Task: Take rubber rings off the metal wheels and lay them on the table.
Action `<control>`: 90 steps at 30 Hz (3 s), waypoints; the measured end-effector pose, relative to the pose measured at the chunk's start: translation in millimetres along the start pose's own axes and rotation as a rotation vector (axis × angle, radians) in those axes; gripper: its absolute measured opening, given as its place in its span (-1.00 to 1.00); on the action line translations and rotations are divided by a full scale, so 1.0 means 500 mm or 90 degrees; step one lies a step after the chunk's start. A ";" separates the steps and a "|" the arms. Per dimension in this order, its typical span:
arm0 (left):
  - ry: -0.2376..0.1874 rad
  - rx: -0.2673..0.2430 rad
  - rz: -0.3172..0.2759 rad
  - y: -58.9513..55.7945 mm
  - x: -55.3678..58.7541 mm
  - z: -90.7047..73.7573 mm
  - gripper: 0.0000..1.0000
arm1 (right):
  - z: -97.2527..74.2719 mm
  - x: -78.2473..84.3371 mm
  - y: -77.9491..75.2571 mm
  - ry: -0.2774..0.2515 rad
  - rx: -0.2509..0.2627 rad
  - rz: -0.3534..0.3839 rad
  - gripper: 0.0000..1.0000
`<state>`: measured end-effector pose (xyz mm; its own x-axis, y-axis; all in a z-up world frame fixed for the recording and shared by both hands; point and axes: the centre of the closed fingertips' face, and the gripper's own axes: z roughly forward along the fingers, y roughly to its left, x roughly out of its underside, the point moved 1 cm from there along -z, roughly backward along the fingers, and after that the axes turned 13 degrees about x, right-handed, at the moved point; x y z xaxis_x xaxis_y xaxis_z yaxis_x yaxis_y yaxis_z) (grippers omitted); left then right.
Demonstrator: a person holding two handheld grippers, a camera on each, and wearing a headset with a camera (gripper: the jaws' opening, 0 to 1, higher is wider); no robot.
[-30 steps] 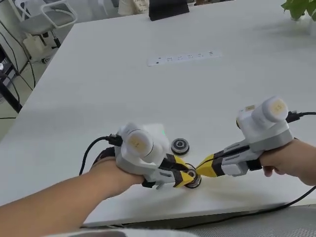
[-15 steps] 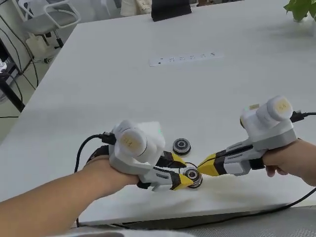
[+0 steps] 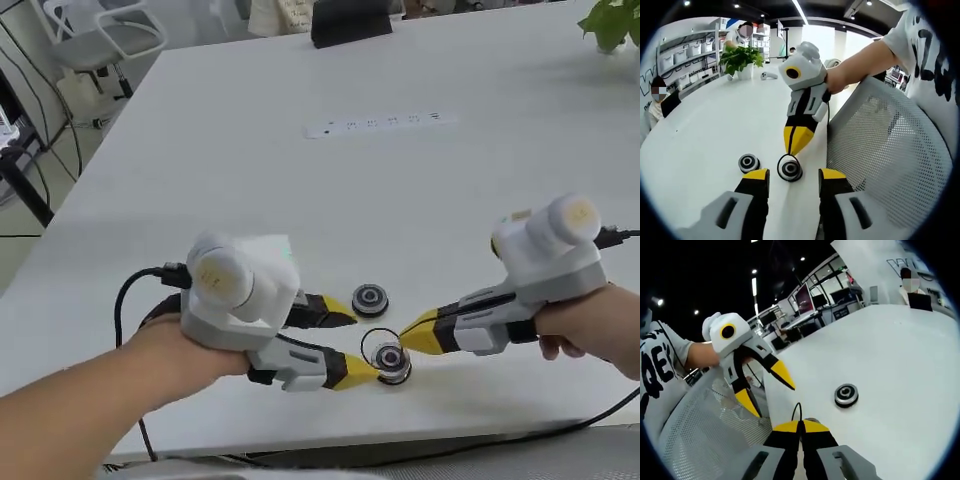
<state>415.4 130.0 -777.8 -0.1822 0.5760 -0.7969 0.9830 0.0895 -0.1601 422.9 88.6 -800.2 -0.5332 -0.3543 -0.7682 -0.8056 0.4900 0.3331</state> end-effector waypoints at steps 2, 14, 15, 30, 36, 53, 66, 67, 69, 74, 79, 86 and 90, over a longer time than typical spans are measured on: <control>-0.010 -0.002 -0.008 0.001 -0.003 -0.012 -0.19 | 0.001 -0.005 0.001 -0.004 0.000 0.000 -1.00; -0.033 -0.039 -0.028 0.007 0.009 -0.070 0.02 | 0.017 -0.029 0.009 -0.011 -0.001 -0.005 -1.00; -0.034 -0.042 -0.030 0.006 0.011 -0.074 0.06 | 0.021 -0.030 0.011 -0.010 -0.003 -0.007 -1.00; -0.042 -0.093 -0.059 0.014 0.045 -0.119 0.26 | 0.074 -0.045 0.024 0.002 -0.010 -0.025 -1.00; -0.049 -0.106 -0.073 0.014 0.053 -0.132 0.32 | 0.092 -0.046 0.016 0.005 0.001 -0.031 -1.00; -0.045 -0.108 -0.082 0.009 0.067 -0.130 0.34 | 0.128 -0.024 0.012 0.031 0.018 -0.044 -1.00; -0.044 -0.114 -0.090 0.011 0.080 -0.137 0.34 | 0.140 -0.013 0.017 0.051 0.026 -0.076 -0.99; -0.044 -0.112 -0.090 0.010 0.081 -0.137 0.34 | 0.140 -0.013 0.017 0.052 0.028 -0.079 -0.95; -0.040 -0.110 -0.088 0.009 0.081 -0.135 0.34 | 0.139 -0.017 0.016 0.047 0.034 -0.090 -0.89; -0.036 -0.103 -0.086 0.008 0.077 -0.129 0.34 | 0.135 -0.027 0.017 0.033 0.038 -0.097 -0.69; -0.036 -0.099 -0.084 0.009 0.071 -0.126 0.34 | 0.129 -0.035 0.019 0.015 0.041 -0.108 -0.48; -0.031 -0.093 -0.083 0.007 0.069 -0.120 0.35 | 0.116 -0.044 0.022 -0.001 0.047 -0.139 -0.19; -0.031 -0.092 -0.084 0.009 0.068 -0.117 0.35 | 0.107 -0.050 0.018 -0.012 0.051 -0.151 0.02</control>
<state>415.0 197.5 -771.5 -0.3063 0.5120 -0.8025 0.9429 0.2791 -0.1818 442.6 144.6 -807.3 -0.3260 -0.4520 -0.8303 -0.8839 0.4572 0.0982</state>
